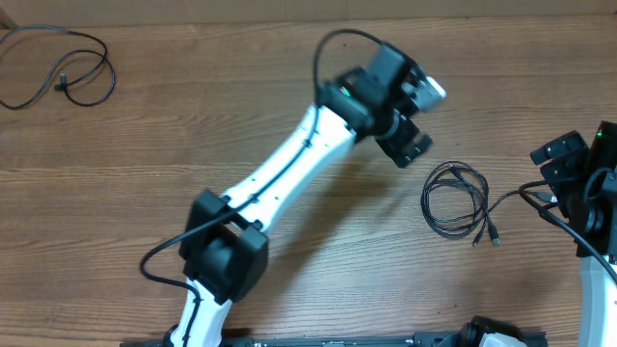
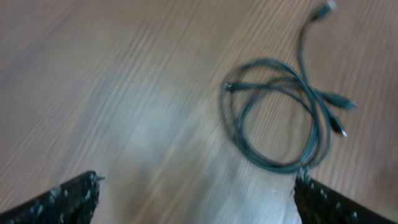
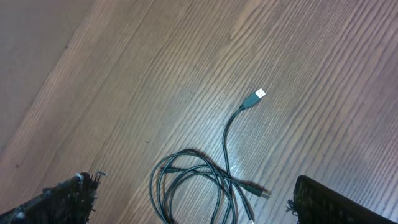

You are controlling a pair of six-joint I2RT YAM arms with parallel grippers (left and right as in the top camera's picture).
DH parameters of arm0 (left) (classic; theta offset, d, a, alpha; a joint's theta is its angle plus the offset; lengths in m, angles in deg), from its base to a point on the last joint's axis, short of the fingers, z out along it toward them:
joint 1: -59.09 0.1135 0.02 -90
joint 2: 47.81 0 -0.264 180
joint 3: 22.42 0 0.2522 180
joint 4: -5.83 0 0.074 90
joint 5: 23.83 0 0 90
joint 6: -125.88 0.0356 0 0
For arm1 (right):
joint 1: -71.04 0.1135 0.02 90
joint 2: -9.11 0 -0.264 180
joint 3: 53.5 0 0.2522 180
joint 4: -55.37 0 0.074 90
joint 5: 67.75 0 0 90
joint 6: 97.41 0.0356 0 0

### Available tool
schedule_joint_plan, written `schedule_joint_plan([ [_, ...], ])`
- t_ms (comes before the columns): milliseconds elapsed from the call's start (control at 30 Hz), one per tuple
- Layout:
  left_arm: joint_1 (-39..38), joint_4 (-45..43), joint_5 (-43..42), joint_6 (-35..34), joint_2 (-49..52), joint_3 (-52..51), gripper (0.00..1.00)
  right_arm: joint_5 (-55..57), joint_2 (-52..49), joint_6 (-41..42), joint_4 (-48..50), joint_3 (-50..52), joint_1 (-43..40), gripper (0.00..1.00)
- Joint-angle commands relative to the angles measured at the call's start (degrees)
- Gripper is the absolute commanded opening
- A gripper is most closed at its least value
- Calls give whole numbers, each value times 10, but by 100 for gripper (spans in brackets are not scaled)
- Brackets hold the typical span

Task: Untangle cables
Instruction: 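Reach the left gripper to the coiled cable near the right side and grasp it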

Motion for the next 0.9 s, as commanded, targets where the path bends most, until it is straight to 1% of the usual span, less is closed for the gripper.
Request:
schedule_joint_plan([
  [0,-50,-94,-5,17,3,-85,100,-20,4,4,1,-15,-3,100],
  [67,-65,-135,-5,17,4,-114,100,-28,4,4,1,-15,-3,100],
  [167,-89,-221,-2,17,8,-166,100,-29,4,4,1,-15,-3,100],
  [200,-95,-253,14,17,10,-185,99,-33,4,4,1,-15,-3,100],
  [267,-101,-306,64,17,19,-212,95,-41,4,4,0,-15,-3,100],
  [367,-101,-354,75,17,38,-227,93,-41,3,4,0,-15,-3,100],
  [500,-101,-388,83,17,78,-227,82,-41,3,3,-4,-15,-3,100],
  [567,-101,-401,89,17,97,-227,79,-41,3,3,-5,-15,-3,100],
  [600,-101,-405,89,17,107,-227,76,-41,3,3,-5,-14,-3,100],
  [700,-100,-399,98,21,116,-227,56,-41,3,3,-5,-15,-3,100],
  [767,-99,-385,132,42,116,-227,10,-41,3,4,-5,-14,-3,100],
  [800,-96,-369,195,52,112,-226,4,-41,3,4,-5,-15,-3,100],
  [867,-89,-344,312,52,98,-226,4,-42,2,4,-7,-14,-3,100],
])
